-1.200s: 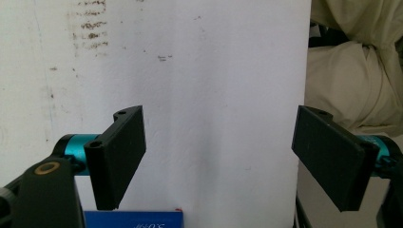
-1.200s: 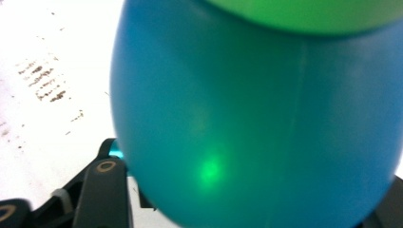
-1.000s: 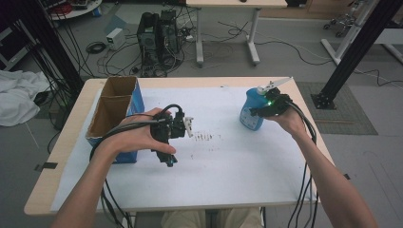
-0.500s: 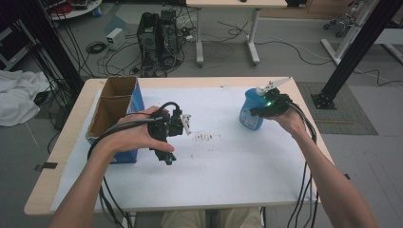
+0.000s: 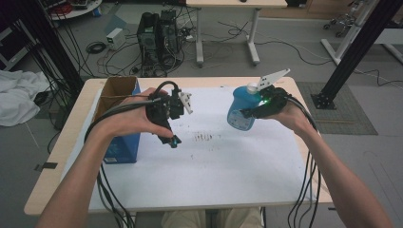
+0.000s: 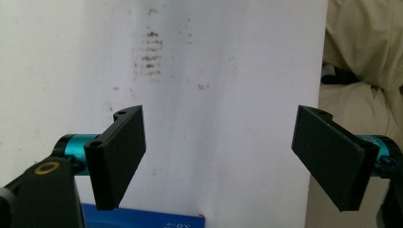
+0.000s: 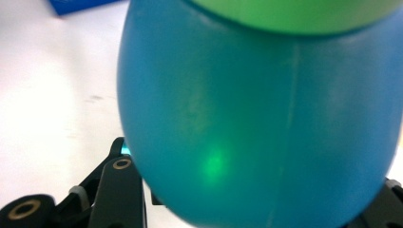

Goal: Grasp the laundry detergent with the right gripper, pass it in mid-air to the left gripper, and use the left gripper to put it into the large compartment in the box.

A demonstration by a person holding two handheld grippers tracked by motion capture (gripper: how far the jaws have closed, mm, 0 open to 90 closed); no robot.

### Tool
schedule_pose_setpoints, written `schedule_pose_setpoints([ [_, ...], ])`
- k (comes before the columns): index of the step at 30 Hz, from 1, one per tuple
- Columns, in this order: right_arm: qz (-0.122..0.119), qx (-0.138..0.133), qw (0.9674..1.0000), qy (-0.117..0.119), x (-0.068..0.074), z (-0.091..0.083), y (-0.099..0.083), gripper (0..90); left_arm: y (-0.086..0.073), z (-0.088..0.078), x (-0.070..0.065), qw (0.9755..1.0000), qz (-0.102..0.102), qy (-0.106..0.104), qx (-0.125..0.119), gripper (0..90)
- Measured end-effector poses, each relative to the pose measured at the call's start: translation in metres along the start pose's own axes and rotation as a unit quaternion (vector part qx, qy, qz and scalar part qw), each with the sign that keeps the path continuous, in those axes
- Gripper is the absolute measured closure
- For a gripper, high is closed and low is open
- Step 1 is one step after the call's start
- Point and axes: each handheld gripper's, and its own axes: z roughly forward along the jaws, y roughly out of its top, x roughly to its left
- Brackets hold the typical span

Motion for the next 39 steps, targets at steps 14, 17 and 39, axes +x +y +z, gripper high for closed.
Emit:
schedule_pose_setpoints([
  [14,-0.181,-0.021,0.9676,0.175,0.098,-0.028,0.067,46.5,0.040,-0.021,0.013,0.9979,-0.008,-0.032,-0.056,18.8],
  [17,-0.173,-0.023,0.9701,0.168,0.093,-0.030,0.065,46.5,0.045,-0.018,0.013,0.9980,-0.006,-0.032,-0.053,18.8],
  [39,-0.198,-0.014,0.9562,0.216,0.127,-0.008,0.072,46.3,0.075,0.014,0.020,0.9981,-0.016,-0.032,-0.050,18.8],
])
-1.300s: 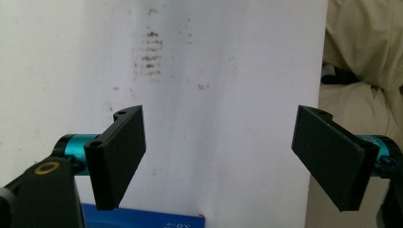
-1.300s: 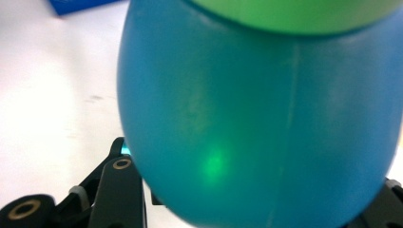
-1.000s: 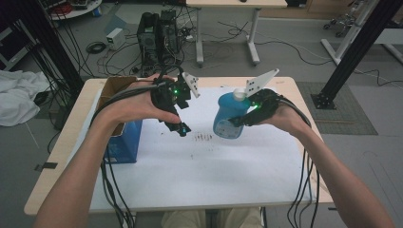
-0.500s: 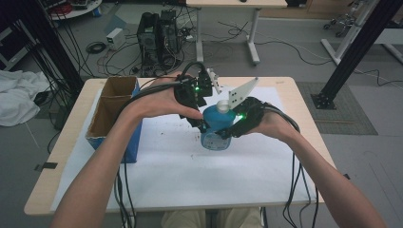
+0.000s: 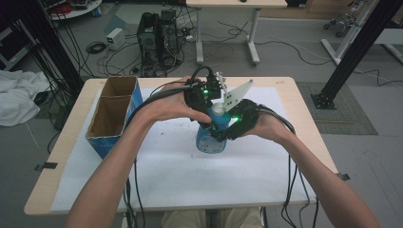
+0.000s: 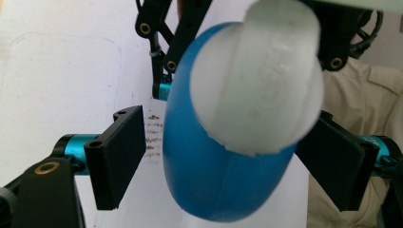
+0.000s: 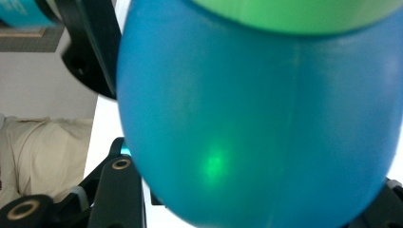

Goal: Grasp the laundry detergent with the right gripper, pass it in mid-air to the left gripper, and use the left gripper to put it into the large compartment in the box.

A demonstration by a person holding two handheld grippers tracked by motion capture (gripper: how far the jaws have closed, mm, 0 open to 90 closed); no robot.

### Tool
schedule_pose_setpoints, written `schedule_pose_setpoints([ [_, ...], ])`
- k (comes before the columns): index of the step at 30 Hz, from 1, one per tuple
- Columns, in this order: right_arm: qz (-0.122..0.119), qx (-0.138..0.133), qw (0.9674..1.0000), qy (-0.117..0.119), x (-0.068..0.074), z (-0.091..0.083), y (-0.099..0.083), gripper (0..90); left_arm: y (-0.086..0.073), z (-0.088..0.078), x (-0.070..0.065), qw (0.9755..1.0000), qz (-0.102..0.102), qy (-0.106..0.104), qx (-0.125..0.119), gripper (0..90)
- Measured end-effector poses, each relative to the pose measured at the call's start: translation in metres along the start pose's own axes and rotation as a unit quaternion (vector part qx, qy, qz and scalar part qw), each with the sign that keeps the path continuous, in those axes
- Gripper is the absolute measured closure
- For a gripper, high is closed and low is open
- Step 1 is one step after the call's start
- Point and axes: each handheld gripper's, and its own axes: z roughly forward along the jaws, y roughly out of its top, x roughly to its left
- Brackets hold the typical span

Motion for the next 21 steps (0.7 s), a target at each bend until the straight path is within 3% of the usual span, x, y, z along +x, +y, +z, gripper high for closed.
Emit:
schedule_pose_setpoints([
  [1,0.000,0.000,1.0000,0.000,0.000,0.000,0.000,46.3,-0.002,-0.007,0.000,0.9999,0.006,0.008,0.012,18.8],
  [2,0.003,0.001,1.0000,0.001,0.000,0.001,0.000,46.3,0.000,0.004,0.001,0.9998,-0.016,0.002,-0.015,18.8],
  [5,-0.001,-0.001,1.0000,0.002,-0.001,0.002,0.000,46.3,0.000,0.008,0.001,1.0000,-0.005,-0.003,-0.002,19.5],
  [6,-0.002,0.001,1.0000,-0.001,0.000,-0.001,0.000,46.3,0.000,-0.003,0.000,1.0000,0.004,0.001,0.006,22.2],
  [7,-0.002,0.001,1.0000,-0.001,0.000,-0.001,0.000,46.3,-0.001,0.009,0.002,1.0000,-0.005,-0.004,-0.002,22.2],
  [8,-0.001,-0.001,1.0000,0.001,-0.001,0.002,0.000,46.3,-0.001,0.009,0.002,1.0000,-0.008,-0.006,-0.001,22.5],
  [9,0.003,0.001,1.0000,0.001,0.000,0.002,0.000,46.2,0.000,0.006,0.001,0.9999,-0.006,0.007,-0.007,22.9],
  [11,0.000,0.005,1.0000,0.000,0.000,0.002,0.000,46.2,-0.002,0.010,0.003,0.9998,-0.014,-0.009,-0.006,24.7],
  [12,0.000,0.005,1.0000,0.000,0.000,0.002,0.000,46.2,0.000,0.007,0.001,1.0000,-0.006,0.003,-0.005,24.7],
  [13,0.001,0.000,1.0000,0.001,0.000,0.002,0.000,46.2,-0.003,0.011,0.003,0.9999,-0.012,-0.008,-0.006,24.7],
  [18,0.002,0.005,1.0000,0.000,-0.001,0.005,0.000,46.2,-0.003,0.012,0.002,0.9999,-0.009,-0.012,-0.005,24.9],
  [19,0.004,0.007,1.0000,0.000,0.000,0.006,0.000,46.2,-0.009,-0.019,-0.003,0.9999,0.015,0.006,0.004,26.1],
  [20,0.000,0.008,0.9999,-0.014,-0.002,-0.009,-0.003,46.2,-0.003,0.012,0.002,0.9999,-0.008,-0.012,-0.004,26.7],
  [21,0.002,0.006,1.0000,0.000,-0.001,0.005,0.000,46.2,-0.003,0.012,0.002,0.9999,-0.009,-0.013,-0.005,27.1],
])
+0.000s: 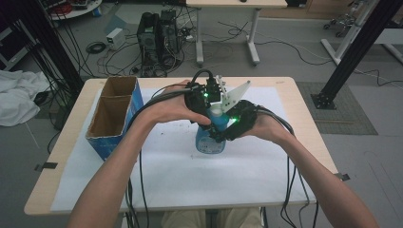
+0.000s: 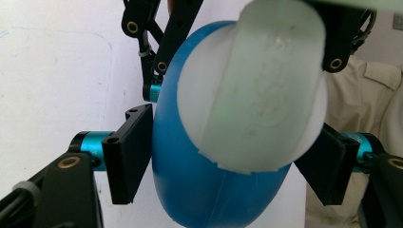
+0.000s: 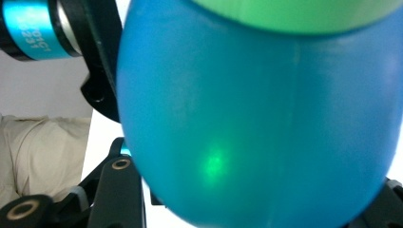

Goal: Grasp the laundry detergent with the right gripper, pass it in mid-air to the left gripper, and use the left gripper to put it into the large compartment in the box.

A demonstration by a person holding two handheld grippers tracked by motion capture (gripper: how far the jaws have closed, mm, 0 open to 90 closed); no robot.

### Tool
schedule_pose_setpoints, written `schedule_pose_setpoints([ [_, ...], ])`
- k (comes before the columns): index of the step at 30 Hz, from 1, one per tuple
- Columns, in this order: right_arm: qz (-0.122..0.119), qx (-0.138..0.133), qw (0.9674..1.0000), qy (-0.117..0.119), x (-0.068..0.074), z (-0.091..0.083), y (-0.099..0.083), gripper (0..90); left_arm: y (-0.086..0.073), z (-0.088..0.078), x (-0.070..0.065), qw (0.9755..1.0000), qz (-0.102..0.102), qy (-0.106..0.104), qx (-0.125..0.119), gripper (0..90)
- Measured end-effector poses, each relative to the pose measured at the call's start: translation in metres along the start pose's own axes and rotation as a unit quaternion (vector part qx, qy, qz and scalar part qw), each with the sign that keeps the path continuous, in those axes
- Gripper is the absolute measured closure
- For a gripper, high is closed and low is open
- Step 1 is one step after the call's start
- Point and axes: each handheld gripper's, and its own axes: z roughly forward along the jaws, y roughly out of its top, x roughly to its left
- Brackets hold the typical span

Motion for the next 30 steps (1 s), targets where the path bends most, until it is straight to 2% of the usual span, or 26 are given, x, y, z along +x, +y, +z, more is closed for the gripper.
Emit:
schedule_pose_setpoints([
  [3,0.001,0.001,1.0000,0.001,0.0001,0.0015,0.0002,46.2,0.0003,-0.0003,-0.0002,1.0000,0.004,0.002,0.001,28.1],
  [4,-0.003,0.000,1.0000,0.000,0.0009,-0.0024,0.0000,46.2,0.0008,-0.0015,0.0009,1.0000,-0.003,0.003,0.000,28.3],
  [5,0.000,0.002,1.0000,0.001,0.0001,0.0020,0.0002,46.2,0.0001,-0.0001,0.0002,1.0000,0.002,0.000,-0.002,29.6],
  [6,0.000,0.001,1.0000,0.001,0.0000,0.0019,0.0002,46.2,0.0006,-0.0012,0.0009,1.0000,-0.001,0.005,0.000,30.8],
  [7,-0.003,0.001,1.0000,0.000,0.0008,-0.0022,-0.0001,46.2,0.0006,-0.0012,0.0009,1.0000,-0.001,0.005,0.000,30.8],
  [8,-0.003,0.001,1.0000,0.000,0.0008,-0.0022,-0.0001,46.2,0.0010,-0.0002,-0.0013,1.0000,0.008,0.001,0.001,30.8],
  [12,-0.001,0.003,1.0000,0.001,0.0003,0.0028,0.0001,46.1,0.0007,-0.0011,-0.0005,1.0000,0.008,0.005,-0.003,31.9],
  [14,-0.001,0.006,1.0000,0.001,0.0007,0.0045,0.0003,46.1,0.0011,-0.0003,-0.0013,1.0000,0.008,0.001,0.000,32.1],
  [15,0.001,0.004,1.0000,0.002,0.0005,0.0035,0.0002,46.1,-0.0009,-0.0019,0.0001,1.0000,0.004,0.002,-0.007,32.7],
  [16,0.001,0.006,1.0000,0.001,0.0006,0.0048,0.0004,46.1,0.0005,-0.0012,0.0008,1.0000,0.000,0.006,-0.001,33.4],
  [17,-0.003,0.001,1.0000,0.000,0.0007,-0.0021,-0.0002,46.1,-0.0008,-0.0020,0.0002,1.0000,0.004,0.002,-0.007,33.4],
  [18,0.001,0.005,1.0000,0.001,0.0008,0.0048,0.0004,46.1,-0.0010,-0.0018,-0.0002,1.0000,0.002,0.002,-0.008,33.5],
  [19,0.001,0.006,1.0000,0.001,0.0006,0.0048,0.0004,46.1,0.0007,-0.0003,-0.0010,1.0000,0.004,0.000,0.000,33.5],
  [22,0.002,0.005,1.0000,0.001,0.0003,0.0046,0.0004,46.1,-0.0013,-0.0003,-0.0002,1.0000,0.009,0.003,-0.002,34.1],
  [24,0.001,0.006,1.0000,0.001,0.0003,0.0049,0.0003,46.1,-0.0015,-0.0009,-0.0008,1.0000,0.005,0.004,-0.007,34.2],
  [28,0.000,0.009,1.0000,0.000,0.0008,0.0051,0.0003,46.2,0.0000,0.0025,-0.0006,0.9999,0.012,0.000,0.003,34.7],
  [30,0.000,0.007,1.0000,0.001,0.0010,0.0049,0.0005,46.1,-0.0010,0.0014,-0.0001,1.0000,0.009,-0.001,0.003,35.5],
])
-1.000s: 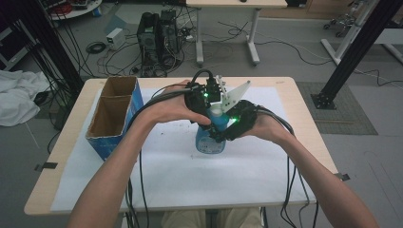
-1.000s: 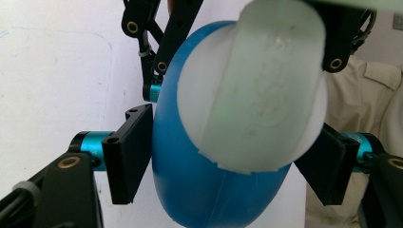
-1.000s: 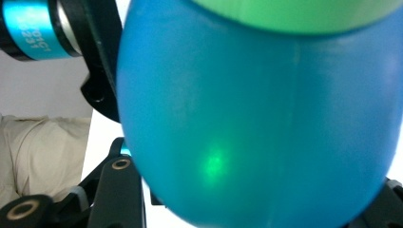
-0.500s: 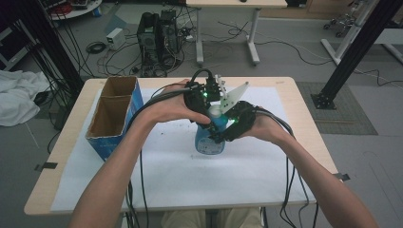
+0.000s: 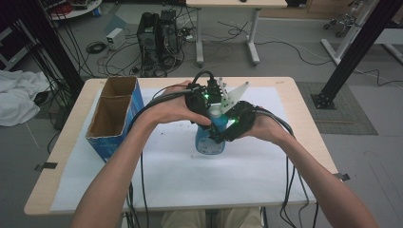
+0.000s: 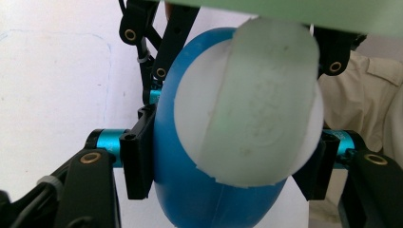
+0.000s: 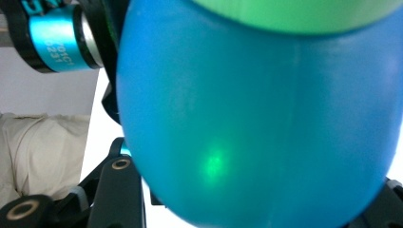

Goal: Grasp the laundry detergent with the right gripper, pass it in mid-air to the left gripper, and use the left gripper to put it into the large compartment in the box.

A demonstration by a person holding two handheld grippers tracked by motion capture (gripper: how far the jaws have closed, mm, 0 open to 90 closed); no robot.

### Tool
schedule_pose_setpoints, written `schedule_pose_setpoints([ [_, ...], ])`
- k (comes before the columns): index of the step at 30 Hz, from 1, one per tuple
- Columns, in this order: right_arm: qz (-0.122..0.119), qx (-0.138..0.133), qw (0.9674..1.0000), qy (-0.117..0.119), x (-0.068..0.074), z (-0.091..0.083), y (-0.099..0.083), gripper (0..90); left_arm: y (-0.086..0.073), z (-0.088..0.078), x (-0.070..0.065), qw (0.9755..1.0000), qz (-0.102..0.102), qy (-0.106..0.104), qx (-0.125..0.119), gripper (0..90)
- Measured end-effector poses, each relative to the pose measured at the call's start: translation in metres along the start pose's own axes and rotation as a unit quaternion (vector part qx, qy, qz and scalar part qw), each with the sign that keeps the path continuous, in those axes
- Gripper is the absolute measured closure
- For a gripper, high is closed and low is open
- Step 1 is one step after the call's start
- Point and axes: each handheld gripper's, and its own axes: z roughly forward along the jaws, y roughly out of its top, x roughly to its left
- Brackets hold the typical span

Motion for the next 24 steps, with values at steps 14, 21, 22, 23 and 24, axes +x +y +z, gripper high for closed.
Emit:
schedule_pose_setpoints([
  [14,-0.001,-0.007,1.0000,0.007,-0.0006,-0.0016,-0.0003,45.7,0.0003,-0.0009,-0.0023,0.9999,0.008,0.007,-0.007,36.8],
  [21,-0.007,0.002,0.9999,0.009,0.0007,0.0033,-0.0016,44.8,0.0002,0.0036,-0.0031,0.9999,0.009,0.003,0.010,36.8],
  [22,-0.012,0.003,0.9999,0.007,0.0009,0.0050,-0.0023,44.7,0.0005,0.0052,-0.0042,0.9999,0.006,0.006,0.014,36.8],
  [23,-0.012,0.003,0.9999,0.007,0.0009,0.0050,-0.0023,44.7,0.0004,0.0049,-0.0039,0.9999,0.006,0.004,0.013,36.8],
  [24,-0.009,0.004,0.9999,0.007,0.0009,0.0038,-0.0016,44.5,0.0002,0.0031,-0.0031,0.9999,0.008,0.003,0.007,36.8],
])
